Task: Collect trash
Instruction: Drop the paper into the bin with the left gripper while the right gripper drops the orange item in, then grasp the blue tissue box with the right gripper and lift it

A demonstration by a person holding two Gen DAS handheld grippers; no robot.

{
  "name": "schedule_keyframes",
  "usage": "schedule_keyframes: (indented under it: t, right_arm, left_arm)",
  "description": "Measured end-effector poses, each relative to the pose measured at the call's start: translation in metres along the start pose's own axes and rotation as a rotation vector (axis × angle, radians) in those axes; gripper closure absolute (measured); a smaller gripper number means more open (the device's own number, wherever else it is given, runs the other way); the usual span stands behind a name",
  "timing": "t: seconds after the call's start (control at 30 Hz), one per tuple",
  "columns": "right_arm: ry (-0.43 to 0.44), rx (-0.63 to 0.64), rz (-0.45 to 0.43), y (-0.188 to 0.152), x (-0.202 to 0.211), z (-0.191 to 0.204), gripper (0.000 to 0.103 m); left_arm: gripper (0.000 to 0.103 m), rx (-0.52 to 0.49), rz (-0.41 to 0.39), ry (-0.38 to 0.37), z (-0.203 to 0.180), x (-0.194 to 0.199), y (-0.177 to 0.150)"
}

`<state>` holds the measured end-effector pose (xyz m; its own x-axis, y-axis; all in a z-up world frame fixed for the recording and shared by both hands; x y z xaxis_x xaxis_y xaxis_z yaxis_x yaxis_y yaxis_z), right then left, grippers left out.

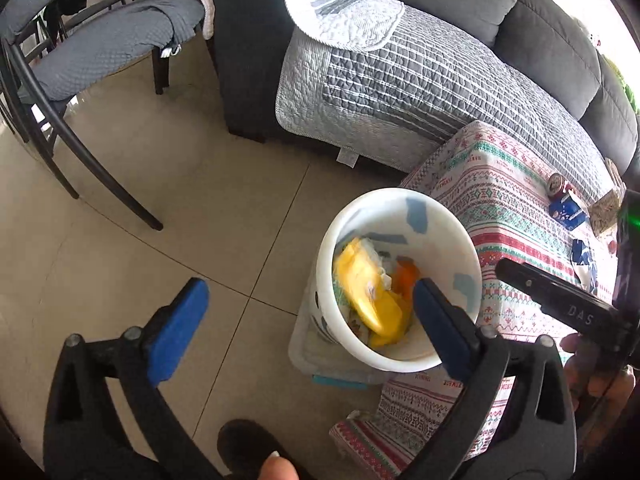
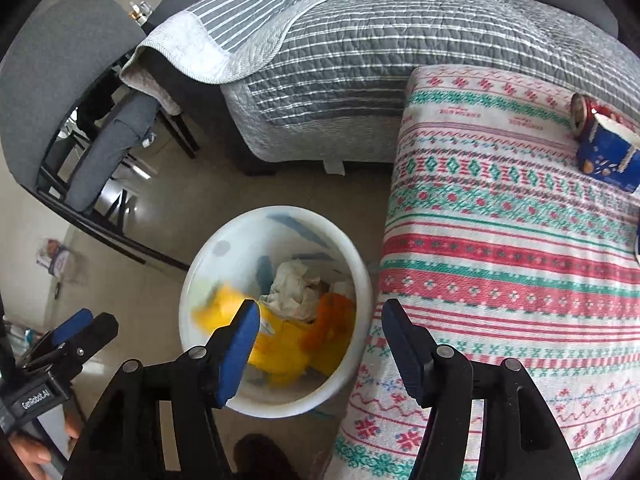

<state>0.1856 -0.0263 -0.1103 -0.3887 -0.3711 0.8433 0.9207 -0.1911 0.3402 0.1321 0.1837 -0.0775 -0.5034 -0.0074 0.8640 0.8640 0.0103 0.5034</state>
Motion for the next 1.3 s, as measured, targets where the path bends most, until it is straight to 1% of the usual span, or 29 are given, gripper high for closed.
schedule_keyframes:
  t: [0.1, 0.17, 0.2, 0.27, 0.33, 0.43, 0.5, 0.57, 0.7, 0.8, 0.87, 0.97, 1.1, 1.3]
  right_arm:
    - [-0.029, -0.017, -0.024, 0.003, 0.014, -0.012, 0.038]
    - [-0.043, -0.03, -0.042, 0.004, 0.023, -0.022, 0.035]
    - [-0.053, -0.043, -0.055, 0.005, 0.03, -0.031, 0.033]
    - [-0.066, -0.058, -0.068, 0.007, 0.039, -0.043, 0.032]
    - [-0.101, -0.068, -0.084, 0.01, 0.049, -0.065, 0.032]
    - [-0.189, -0.095, -0.124, 0.019, 0.066, -0.106, 0.03]
    - [-0.228, -0.129, -0.143, 0.024, 0.078, -0.134, 0.028]
    - [-0.247, -0.171, -0.158, 0.029, 0.092, -0.164, 0.028]
    - [-0.291, -0.273, -0.2, 0.036, 0.12, -0.225, 0.028]
    - [-0.326, -0.352, -0.229, 0.039, 0.135, -0.268, 0.028]
    - [-0.344, -0.401, -0.23, 0.038, 0.139, -0.293, 0.028]
    - [-0.345, -0.455, -0.221, 0.034, 0.141, -0.325, 0.028]
    - [-0.362, -0.456, -0.193, 0.037, 0.135, -0.34, 0.028]
    - [-0.38, -0.33, -0.106, 0.047, 0.117, -0.333, 0.028]
  left_arm:
    - [0.002, -0.006, -0.005, -0.003, -0.004, 0.003, 0.0]
    - [0.002, -0.02, -0.008, -0.001, -0.009, 0.005, 0.001]
    - [0.002, -0.025, -0.007, -0.003, -0.012, 0.006, 0.001]
    - [0.002, -0.027, -0.006, -0.015, -0.018, 0.008, 0.003]
    - [0.002, -0.025, -0.008, -0.035, -0.025, 0.01, 0.006]
    - [0.002, -0.044, -0.013, -0.049, -0.04, 0.012, 0.012]
    - [0.002, -0.065, -0.016, -0.055, -0.053, 0.013, 0.016]
    - [0.002, -0.083, -0.012, -0.069, -0.067, 0.011, 0.019]
    - [0.002, -0.099, 0.01, -0.128, -0.097, 0.006, 0.025]
    - [0.002, -0.12, 0.016, -0.153, -0.12, 0.003, 0.03]
    - [0.002, -0.134, 0.019, -0.167, -0.135, 0.001, 0.034]
    - [0.002, -0.155, 0.023, -0.184, -0.157, -0.002, 0.04]
    - [0.002, -0.187, 0.036, -0.204, -0.185, -0.011, 0.046]
    - [0.002, -0.223, 0.077, -0.214, -0.218, -0.029, 0.049]
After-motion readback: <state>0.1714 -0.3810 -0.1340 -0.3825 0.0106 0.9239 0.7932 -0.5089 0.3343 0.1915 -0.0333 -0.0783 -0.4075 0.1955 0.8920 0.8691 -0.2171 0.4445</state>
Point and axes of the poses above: each gripper's, at about its wrist camera, not at the fingertips, and x roughly against the way its jaws point, z to its left, y to its top, the point moved 5 cm from there along -x, roughly the way its jaws point, and after that the axes turned 14 degrees about -x, right-handed, at the moved point
